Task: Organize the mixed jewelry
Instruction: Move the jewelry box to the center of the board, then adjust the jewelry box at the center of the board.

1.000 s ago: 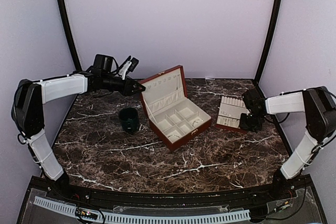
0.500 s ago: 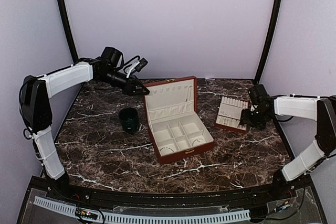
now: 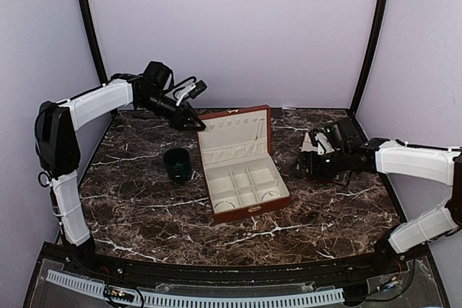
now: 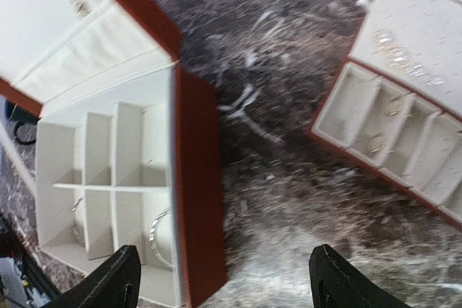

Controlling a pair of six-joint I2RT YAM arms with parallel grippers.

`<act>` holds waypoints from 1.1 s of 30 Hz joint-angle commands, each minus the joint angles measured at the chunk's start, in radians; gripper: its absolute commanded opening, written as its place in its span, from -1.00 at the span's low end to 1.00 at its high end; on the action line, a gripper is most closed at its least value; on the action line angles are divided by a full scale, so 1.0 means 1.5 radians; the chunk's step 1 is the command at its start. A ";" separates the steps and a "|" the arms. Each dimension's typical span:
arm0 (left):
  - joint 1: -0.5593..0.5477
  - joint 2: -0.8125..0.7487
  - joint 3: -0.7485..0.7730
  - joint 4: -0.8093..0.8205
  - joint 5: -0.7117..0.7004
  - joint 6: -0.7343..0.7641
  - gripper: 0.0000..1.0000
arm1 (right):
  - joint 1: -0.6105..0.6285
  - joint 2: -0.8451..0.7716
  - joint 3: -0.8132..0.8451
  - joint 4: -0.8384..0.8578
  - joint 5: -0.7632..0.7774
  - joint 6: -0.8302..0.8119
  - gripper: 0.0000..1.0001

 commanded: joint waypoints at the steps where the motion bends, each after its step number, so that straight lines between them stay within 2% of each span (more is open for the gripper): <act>1: -0.004 -0.033 -0.042 0.034 -0.033 -0.020 -0.02 | 0.076 0.027 -0.025 0.116 -0.046 0.084 0.62; 6: -0.004 -0.088 -0.104 0.096 -0.061 -0.052 0.30 | 0.139 0.074 -0.019 0.138 -0.026 0.109 0.63; 11: -0.003 -0.211 -0.244 0.270 -0.114 -0.125 0.51 | 0.184 0.117 0.000 0.130 -0.027 0.109 0.62; 15: 0.004 -0.332 -0.380 0.410 -0.199 -0.243 0.63 | 0.238 0.126 0.024 0.135 -0.053 0.084 0.62; 18: 0.008 -0.423 -0.479 0.447 -0.306 -0.358 0.66 | 0.268 0.128 0.037 0.131 -0.033 0.073 0.62; 23: 0.009 -0.544 -0.616 0.345 -0.485 -0.561 0.62 | 0.267 0.096 0.039 0.082 0.111 0.063 0.67; 26: 0.010 -0.606 -0.692 0.262 -0.556 -0.675 0.60 | 0.253 0.062 0.039 0.079 0.175 0.040 0.73; 29: 0.011 -0.676 -0.770 0.188 -0.635 -0.782 0.55 | 0.232 0.032 0.028 0.100 0.203 0.016 0.80; 33: 0.030 -0.731 -0.845 0.125 -0.698 -0.858 0.47 | 0.199 -0.007 0.006 0.150 0.227 -0.012 0.86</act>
